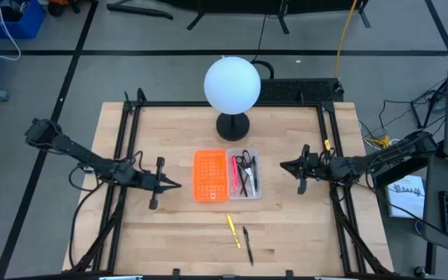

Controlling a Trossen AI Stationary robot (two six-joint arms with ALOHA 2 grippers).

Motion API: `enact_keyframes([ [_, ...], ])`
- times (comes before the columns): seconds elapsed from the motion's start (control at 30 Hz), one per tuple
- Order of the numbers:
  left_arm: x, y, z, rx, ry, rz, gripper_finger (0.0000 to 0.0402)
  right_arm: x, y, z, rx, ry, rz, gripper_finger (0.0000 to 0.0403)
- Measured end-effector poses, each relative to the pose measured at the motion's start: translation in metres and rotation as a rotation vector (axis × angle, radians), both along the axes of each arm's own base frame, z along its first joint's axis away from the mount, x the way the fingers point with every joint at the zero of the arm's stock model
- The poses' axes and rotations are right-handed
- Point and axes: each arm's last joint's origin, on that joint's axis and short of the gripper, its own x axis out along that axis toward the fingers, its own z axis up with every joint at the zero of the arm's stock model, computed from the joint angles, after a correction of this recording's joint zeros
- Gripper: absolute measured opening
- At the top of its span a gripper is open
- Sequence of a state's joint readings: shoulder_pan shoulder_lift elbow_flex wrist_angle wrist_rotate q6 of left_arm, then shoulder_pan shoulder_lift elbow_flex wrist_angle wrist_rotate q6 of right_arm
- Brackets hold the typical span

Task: Pick & place school supplies into a supply box
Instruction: Put the black pen into the pencil box

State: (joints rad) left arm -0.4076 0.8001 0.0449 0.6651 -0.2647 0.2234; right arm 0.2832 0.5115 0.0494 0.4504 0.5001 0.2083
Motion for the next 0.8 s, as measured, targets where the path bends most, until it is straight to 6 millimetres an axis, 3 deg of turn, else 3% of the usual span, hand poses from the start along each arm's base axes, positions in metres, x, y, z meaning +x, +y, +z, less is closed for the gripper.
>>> enact_keyframes([
  [0.17,-0.007,-0.003,-0.011,-0.049,0.038,0.061,0.0004,0.001,0.000,0.006,-0.041,-0.047,0.004,0.0000],
  [0.4,-0.004,-0.004,0.003,-0.009,-0.044,0.114,0.0018,0.004,0.001,0.015,-0.117,-0.059,-0.025,0.0000],
  [0.57,-0.004,-0.004,-0.004,0.008,0.022,0.115,0.0020,0.029,0.026,0.074,-0.179,0.009,0.042,0.0000],
  [0.8,-0.004,-0.004,-0.005,0.038,0.032,0.113,0.0021,0.083,0.089,0.141,-0.181,0.303,0.028,0.0000],
])
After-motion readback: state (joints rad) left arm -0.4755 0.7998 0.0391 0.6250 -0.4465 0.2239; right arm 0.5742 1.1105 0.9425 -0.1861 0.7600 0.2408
